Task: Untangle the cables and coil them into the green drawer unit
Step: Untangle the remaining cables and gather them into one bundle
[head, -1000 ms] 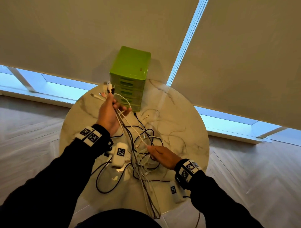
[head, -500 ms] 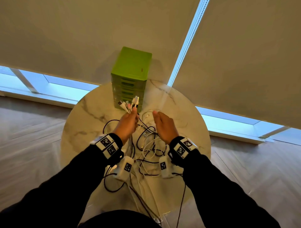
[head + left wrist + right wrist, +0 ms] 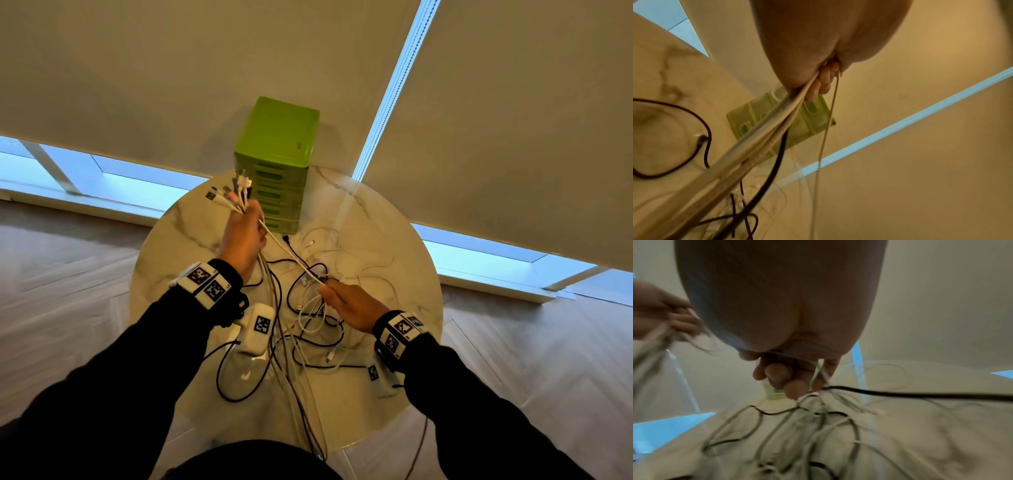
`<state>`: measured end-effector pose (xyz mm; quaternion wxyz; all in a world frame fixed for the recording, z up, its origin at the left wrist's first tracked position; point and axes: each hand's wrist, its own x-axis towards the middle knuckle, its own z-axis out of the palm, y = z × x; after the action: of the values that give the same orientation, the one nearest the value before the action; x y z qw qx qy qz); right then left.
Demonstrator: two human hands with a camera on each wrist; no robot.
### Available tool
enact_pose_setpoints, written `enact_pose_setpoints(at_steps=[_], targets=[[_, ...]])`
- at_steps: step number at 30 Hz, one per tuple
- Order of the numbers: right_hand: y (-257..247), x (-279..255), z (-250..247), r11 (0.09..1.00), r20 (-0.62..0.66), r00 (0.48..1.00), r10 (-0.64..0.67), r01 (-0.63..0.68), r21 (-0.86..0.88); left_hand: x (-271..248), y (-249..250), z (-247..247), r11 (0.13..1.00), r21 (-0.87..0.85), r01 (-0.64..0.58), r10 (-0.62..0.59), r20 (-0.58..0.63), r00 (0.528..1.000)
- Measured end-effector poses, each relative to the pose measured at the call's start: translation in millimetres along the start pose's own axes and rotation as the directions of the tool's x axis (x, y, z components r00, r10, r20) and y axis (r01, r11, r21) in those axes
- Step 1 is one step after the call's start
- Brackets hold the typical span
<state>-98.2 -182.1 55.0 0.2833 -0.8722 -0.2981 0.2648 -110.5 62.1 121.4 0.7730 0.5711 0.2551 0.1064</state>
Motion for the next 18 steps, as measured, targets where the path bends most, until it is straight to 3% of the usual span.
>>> enact_pose_setpoints(at_steps=[5,10,15,18], targets=[[46.2,-10.2,-16.1,0.990,-0.121,0.984,0.131,-0.136,-0.039,-2.9,3.8,-4.2,0.993,0.001,-0.116,0.116,-0.034,0.993],[78.5,-17.2,-45.0,0.938,-0.055,0.948,0.312,-0.317,-0.141,7.2,8.8,-10.8,0.988,-0.057,-0.142,0.135,-0.109,0.985],[51.8,-17.6,-64.5,0.962,-0.140,0.963,0.229,-0.246,-0.119,-14.0,1.5,11.4,0.989,0.006,-0.145,0.145,0.012,0.989],[41.2,-34.6,-71.4,0.965,-0.224,0.941,0.253,-0.229,0.131,-34.7,-8.9,42.8,0.997,-0.057,-0.047,0.054,0.140,0.989]])
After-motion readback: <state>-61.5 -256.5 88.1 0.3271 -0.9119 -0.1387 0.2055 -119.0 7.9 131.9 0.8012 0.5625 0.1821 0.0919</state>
